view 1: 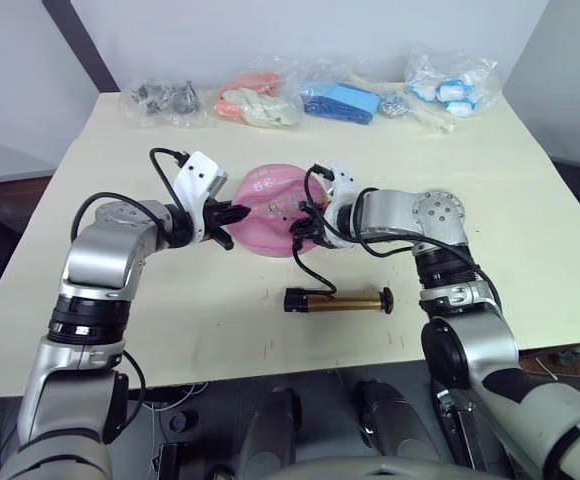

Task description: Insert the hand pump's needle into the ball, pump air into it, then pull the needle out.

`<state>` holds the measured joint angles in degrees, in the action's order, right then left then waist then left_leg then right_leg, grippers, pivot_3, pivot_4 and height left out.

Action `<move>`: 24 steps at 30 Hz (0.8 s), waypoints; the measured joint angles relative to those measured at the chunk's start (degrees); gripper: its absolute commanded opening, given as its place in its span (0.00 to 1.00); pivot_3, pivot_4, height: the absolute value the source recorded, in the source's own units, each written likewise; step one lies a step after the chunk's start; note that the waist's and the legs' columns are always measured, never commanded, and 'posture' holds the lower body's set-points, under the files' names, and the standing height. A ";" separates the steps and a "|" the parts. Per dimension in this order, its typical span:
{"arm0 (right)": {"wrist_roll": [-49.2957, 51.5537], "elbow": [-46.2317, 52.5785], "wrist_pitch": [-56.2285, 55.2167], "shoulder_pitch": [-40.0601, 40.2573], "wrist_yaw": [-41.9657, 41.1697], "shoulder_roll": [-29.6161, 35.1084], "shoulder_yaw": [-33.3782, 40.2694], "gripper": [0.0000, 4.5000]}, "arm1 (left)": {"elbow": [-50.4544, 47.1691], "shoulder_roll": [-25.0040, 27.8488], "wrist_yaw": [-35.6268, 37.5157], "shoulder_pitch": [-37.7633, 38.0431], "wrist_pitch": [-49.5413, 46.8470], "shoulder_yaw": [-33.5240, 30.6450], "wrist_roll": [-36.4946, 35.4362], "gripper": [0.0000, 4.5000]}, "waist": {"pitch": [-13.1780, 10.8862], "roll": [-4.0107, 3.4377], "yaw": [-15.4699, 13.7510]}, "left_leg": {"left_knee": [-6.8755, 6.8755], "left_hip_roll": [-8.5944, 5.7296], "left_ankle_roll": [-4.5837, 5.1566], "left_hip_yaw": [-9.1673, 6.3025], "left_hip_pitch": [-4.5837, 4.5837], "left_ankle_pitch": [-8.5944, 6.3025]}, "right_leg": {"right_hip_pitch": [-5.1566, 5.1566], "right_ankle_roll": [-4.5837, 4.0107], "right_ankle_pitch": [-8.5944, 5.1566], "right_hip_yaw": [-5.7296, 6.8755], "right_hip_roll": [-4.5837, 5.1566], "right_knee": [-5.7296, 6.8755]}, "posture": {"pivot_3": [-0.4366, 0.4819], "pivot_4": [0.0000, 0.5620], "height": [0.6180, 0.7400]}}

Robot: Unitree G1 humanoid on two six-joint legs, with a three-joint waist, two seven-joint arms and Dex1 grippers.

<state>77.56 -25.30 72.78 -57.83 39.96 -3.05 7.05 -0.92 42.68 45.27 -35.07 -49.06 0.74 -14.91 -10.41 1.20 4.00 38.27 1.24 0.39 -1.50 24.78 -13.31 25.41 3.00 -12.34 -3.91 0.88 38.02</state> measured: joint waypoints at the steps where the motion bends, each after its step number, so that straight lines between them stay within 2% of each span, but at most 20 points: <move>1: -0.84 0.00 0.43 -0.26 -0.60 0.09 -0.11 0.08 | -0.07 0.00 0.00 0.07 0.14 0.00 0.01 0.01 | 0.00 0.00 0.00 | 0.00 -0.01 0.00 0.02 0.00 0.00 | 0.00 0.00 0.00 0.00 0.01 -0.01 | 0.48 0.27 1.00; 11: -17.83 1.61 8.88 -7.41 -15.22 2.77 -9.26 0.08 | -1.37 0.20 -0.15 1.26 1.13 0.06 0.07 0.01 | 0.00 0.00 -0.01 | 0.00 -0.02 0.00 0.00 0.00 0.00 | 0.00 0.00 0.00 0.00 0.02 -0.01 | 0.48 0.27 1.00; 24: -31.60 -2.25 12.50 -10.88 -27.02 0.46 -6.35 0.08 | -3.14 0.46 -0.76 3.05 2.21 -0.22 0.03 0.01 | 0.01 0.00 0.02 | 0.00 -0.02 0.00 0.00 -0.03 0.00 | 0.00 0.00 0.00 0.01 0.01 0.01 | 0.48 0.27 1.00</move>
<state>45.96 -27.55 85.28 -68.71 12.94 -2.59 0.71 -4.06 43.14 44.51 -32.02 -46.85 0.52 -14.88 -10.40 1.20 4.02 38.27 1.22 0.39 -1.50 24.75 -13.31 25.41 3.00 -12.33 -3.90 0.90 38.02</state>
